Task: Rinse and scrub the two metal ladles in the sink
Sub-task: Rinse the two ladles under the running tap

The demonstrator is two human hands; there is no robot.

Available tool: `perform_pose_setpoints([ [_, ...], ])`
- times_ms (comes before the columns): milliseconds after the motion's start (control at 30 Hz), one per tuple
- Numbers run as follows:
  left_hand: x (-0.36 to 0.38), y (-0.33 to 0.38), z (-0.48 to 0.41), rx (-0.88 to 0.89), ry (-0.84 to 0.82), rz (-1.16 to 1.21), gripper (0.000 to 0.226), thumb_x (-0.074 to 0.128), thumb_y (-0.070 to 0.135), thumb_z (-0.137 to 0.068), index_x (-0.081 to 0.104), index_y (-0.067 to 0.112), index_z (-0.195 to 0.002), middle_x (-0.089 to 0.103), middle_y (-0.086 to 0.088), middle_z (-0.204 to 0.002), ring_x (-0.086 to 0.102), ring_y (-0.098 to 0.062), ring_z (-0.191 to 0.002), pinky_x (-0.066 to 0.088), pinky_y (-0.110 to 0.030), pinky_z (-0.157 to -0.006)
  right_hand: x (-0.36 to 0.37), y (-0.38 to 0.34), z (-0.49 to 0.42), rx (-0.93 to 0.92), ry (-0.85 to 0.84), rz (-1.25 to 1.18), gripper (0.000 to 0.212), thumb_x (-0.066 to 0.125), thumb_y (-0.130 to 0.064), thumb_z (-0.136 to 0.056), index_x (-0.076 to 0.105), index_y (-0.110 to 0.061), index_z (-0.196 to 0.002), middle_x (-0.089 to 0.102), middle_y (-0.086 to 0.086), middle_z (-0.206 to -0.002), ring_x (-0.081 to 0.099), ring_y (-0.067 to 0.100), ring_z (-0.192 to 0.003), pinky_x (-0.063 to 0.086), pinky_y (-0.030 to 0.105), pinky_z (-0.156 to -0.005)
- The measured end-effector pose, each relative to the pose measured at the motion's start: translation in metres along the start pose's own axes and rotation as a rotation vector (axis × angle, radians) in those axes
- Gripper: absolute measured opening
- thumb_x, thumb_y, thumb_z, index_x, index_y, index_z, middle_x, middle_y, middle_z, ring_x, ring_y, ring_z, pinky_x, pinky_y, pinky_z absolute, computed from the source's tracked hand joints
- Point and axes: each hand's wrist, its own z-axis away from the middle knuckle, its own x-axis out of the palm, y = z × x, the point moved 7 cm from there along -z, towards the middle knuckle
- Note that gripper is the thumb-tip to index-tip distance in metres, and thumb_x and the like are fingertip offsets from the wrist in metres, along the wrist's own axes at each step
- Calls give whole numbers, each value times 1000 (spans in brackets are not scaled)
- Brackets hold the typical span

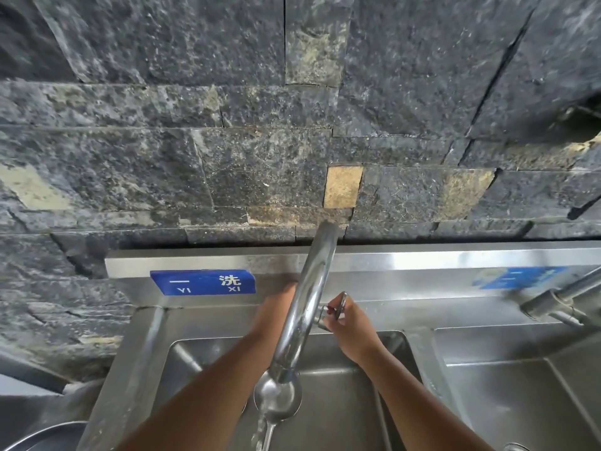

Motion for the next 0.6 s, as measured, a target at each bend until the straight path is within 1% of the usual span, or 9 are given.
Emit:
perform_pose_setpoints([
  [33, 0, -5, -2, -13, 8, -2, 29, 58, 22, -96, 56, 45, -114, 64, 14, -111, 61, 4, -94, 52, -8, -73, 1, 0, 1, 3, 1, 6, 8, 58, -14, -89, 53, -16, -95, 64, 4, -95, 62, 17, -86, 37, 22, -59],
  [67, 3, -15, -9, -32, 29, -8, 33, 61, 21, -92, 54, 48, -108, 67, 13, -105, 65, 0, -93, 57, -20, -80, 1, 0, 1, 9, 3, 10, 9, 58, -13, -89, 52, -16, -95, 64, 4, -95, 61, 18, -85, 37, 23, -59],
  [133, 6, -24, -13, -35, 43, 19, 44, 63, 16, -86, 51, 54, -105, 68, 10, -97, 69, -7, -90, 59, -35, -85, 1, -1, 2, 21, 9, 13, 10, 58, -13, -89, 52, -15, -96, 63, 6, -95, 58, 17, -79, 37, 24, -59],
  [233, 8, -29, -15, -67, 53, 74, 53, 66, 11, -87, 51, 60, -100, 70, 9, -96, 70, -7, -90, 59, -36, -86, 0, -4, 6, 41, 30, 17, 12, 59, -14, -89, 52, -14, -98, 63, 4, -94, 54, 16, -76, 36, 24, -58],
  [333, 18, -51, -28, -41, 61, 99, 62, 68, 14, -85, 48, 69, -105, 72, 9, -97, 70, -5, -93, 59, -38, -88, -2, -9, 12, 72, 52, 20, 13, 59, -14, -90, 53, -13, -101, 63, 2, -94, 54, 18, -77, 36, 24, -58],
  [400, 18, -53, -26, -70, 68, 125, 52, 67, 14, -85, 54, 61, -104, 73, 7, -96, 71, -6, -92, 59, -41, -88, -4, -12, 16, 98, 58, 53, 16, 58, -16, -91, 52, -11, -104, 64, 5, -96, 56, 21, -80, 37, 28, -61],
  [500, 9, -33, -7, -106, 73, 180, 35, 65, 14, -88, 63, 49, -90, 74, 5, -88, 73, -13, -86, 59, -45, -84, -6, -16, 21, 121, 56, 126, 24, 60, -22, -91, 50, -7, -107, 61, 8, -100, 54, 23, -84, 36, 29, -69],
  [567, -18, 12, 26, -122, 90, 205, 33, 61, 14, -92, 64, 45, -86, 71, 7, -81, 73, -10, -85, 61, -37, -80, -8, -17, 24, 126, 55, 159, 27, 60, -25, -90, 52, -6, -107, 61, 10, -107, 53, 23, -88, 39, 31, -72],
  [600, -26, 23, 37, -123, 73, 180, 30, 57, 12, -95, 63, 40, -87, 67, 10, -79, 71, 0, -81, 59, -22, -75, -9, -17, 27, 132, 59, 166, 27, 60, -25, -90, 53, -6, -108, 61, 11, -110, 55, 24, -92, 42, 32, -75],
])
